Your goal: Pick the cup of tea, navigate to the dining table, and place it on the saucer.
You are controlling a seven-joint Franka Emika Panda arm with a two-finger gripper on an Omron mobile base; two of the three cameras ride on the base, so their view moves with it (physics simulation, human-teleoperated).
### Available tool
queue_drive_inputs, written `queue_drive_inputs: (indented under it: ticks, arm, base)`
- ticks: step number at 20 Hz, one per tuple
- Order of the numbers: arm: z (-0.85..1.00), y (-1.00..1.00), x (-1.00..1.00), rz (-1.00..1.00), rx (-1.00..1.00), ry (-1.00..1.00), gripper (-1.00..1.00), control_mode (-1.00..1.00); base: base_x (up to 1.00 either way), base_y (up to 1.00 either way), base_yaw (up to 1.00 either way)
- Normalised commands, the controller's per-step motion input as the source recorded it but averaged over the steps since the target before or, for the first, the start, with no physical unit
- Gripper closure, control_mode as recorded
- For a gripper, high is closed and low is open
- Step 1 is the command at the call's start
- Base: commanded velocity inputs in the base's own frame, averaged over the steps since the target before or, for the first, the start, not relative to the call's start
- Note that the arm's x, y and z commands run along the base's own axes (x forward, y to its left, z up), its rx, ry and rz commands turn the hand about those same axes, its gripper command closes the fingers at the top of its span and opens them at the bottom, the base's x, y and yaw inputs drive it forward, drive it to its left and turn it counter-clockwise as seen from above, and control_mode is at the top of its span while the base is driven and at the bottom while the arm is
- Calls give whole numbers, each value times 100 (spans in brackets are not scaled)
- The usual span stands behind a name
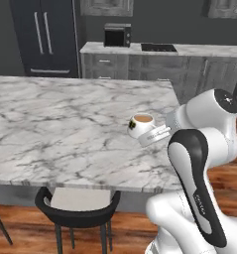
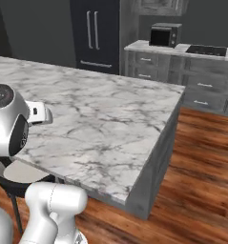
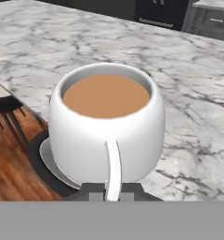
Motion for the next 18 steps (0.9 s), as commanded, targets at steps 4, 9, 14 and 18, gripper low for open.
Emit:
queue_drive_inputs:
  ticks: [4,9,14,18]
  arm:
    - [0,0,0,0,0,0,100,100]
    - [0,0,0,0,0,0,100,100]
    - [0,0,0,0,0,0,100,100]
    - [0,0,0,0,0,0,100,100]
  base:
    - [-61,100,-31]
    - [-84,99,-21]
    - [-100,84,-13]
    - [-100,51,-9]
